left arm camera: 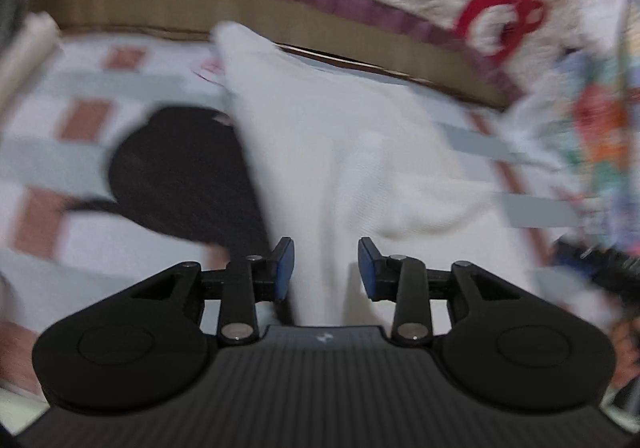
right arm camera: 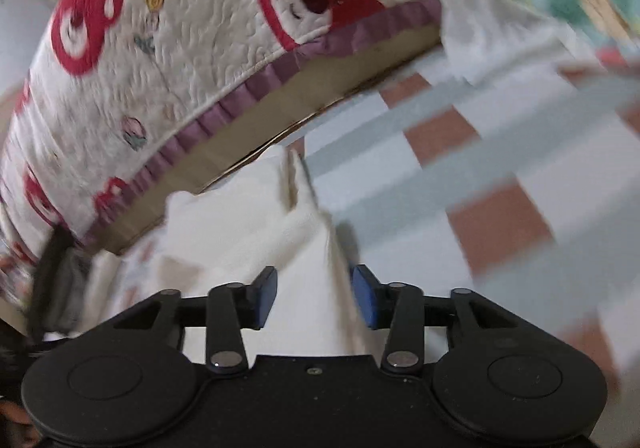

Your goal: Fold clothes

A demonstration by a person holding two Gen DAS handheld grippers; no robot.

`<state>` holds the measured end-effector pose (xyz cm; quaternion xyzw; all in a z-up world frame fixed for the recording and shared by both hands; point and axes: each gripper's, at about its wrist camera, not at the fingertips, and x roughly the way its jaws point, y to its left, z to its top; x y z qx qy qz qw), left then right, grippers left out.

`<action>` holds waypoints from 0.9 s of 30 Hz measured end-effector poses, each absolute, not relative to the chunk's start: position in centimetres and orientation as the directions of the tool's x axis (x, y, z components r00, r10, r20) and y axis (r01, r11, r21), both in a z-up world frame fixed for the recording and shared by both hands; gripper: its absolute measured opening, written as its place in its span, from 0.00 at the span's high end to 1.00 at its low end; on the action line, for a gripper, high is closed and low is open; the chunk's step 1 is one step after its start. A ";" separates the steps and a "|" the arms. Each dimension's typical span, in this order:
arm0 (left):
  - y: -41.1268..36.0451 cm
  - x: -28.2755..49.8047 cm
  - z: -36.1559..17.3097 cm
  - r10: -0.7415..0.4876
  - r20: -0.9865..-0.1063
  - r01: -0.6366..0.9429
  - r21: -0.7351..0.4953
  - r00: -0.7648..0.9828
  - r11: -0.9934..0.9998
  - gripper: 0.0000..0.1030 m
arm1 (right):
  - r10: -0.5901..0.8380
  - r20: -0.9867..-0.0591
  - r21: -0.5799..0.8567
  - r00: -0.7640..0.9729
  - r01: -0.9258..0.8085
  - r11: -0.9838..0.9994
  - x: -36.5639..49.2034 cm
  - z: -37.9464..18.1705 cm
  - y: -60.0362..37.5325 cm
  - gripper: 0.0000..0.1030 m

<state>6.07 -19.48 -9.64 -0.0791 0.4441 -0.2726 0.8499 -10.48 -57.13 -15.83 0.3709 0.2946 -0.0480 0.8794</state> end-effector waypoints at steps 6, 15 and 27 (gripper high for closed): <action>-19.5 3.1 -12.3 -0.652 -0.681 0.540 -0.429 0.334 0.724 0.59 | 0.170 -0.583 0.709 0.794 0.396 0.584 -16.4 -17.5 -54.1 0.53; -19.6 0.7 -14.1 -0.714 -0.651 0.665 -0.416 0.260 0.621 0.51 | 0.186 -0.584 0.764 0.790 0.457 0.455 -16.2 -21.7 -50.8 0.51; -18.2 -1.8 -12.6 -0.704 -0.680 0.707 -0.395 0.204 0.587 0.99 | 0.023 -0.521 0.739 0.853 0.437 0.513 -11.8 -22.2 -51.3 0.79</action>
